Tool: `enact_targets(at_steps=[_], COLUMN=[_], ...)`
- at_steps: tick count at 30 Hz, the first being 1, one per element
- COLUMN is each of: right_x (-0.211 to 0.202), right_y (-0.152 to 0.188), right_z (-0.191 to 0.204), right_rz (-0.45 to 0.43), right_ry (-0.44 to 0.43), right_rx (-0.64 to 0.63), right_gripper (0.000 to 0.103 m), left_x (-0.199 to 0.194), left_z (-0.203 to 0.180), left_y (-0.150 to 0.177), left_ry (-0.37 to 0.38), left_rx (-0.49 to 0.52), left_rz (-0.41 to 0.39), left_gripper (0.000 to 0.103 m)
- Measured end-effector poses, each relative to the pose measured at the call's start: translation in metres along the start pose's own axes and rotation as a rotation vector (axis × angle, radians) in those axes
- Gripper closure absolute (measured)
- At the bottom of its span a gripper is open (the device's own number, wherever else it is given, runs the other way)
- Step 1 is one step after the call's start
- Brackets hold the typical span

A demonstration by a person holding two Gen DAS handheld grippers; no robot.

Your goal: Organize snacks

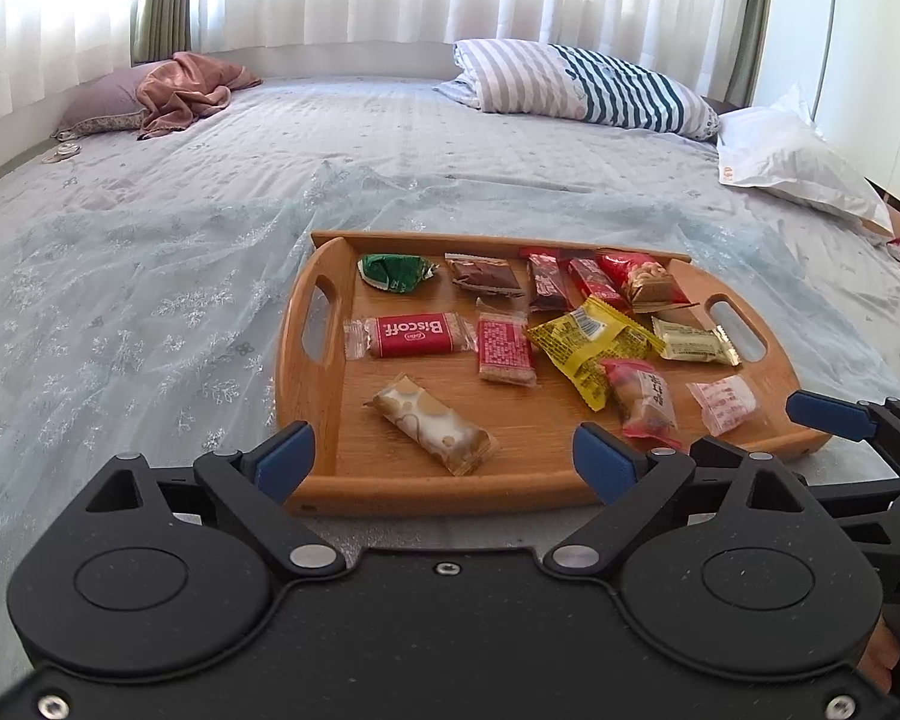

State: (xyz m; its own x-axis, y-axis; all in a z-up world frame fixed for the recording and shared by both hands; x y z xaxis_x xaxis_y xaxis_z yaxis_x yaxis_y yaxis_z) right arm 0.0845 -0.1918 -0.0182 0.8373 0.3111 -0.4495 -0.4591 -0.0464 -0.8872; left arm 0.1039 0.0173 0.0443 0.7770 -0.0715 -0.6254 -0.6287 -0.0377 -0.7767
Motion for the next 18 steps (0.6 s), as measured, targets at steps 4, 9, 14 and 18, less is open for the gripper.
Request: enact_targets(at_steps=[4, 9, 14, 18], right_x=[-0.006, -0.012, -0.012, -0.012], right_y=[0.003, 0.009, 0.019, 0.028], right_z=[0.0, -0.002, -0.006, -0.007], right_rz=[-0.006, 0.0, 0.018, 0.035], right_ry=[0.015, 0.019, 0.04, 0.063], right_rx=[0.0, 0.019, 0.04, 0.035], right_gripper=[0.0, 0.0, 0.0, 0.0], left_x=[-0.006, -0.011, -0.011, -0.006], left_z=[0.003, 0.003, 0.004, 0.004], left_y=[0.007, 0.018, 0.027, 0.038], left_ry=[0.027, -0.015, -0.024, -0.036], left_rx=[-0.044, -0.028, -0.039, -0.044], left_rz=[0.015, 0.011, 0.025, 0.039], left_gripper=[0.01, 0.01, 0.01, 0.01])
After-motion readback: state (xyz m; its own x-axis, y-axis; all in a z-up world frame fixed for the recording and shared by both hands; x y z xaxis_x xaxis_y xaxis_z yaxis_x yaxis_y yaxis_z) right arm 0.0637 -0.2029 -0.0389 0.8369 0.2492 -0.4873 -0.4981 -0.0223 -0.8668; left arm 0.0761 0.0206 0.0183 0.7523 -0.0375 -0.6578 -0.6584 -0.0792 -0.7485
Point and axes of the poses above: each gripper's, at about its wrist camera, not at the fingertips, and x roughly the way its jaws point, z to its left, y to its underside, the point moved 3 cm from there along x, roughly the way its jaws point, and after that the axes turned 1 degree about -z, right-handed, at the moved point
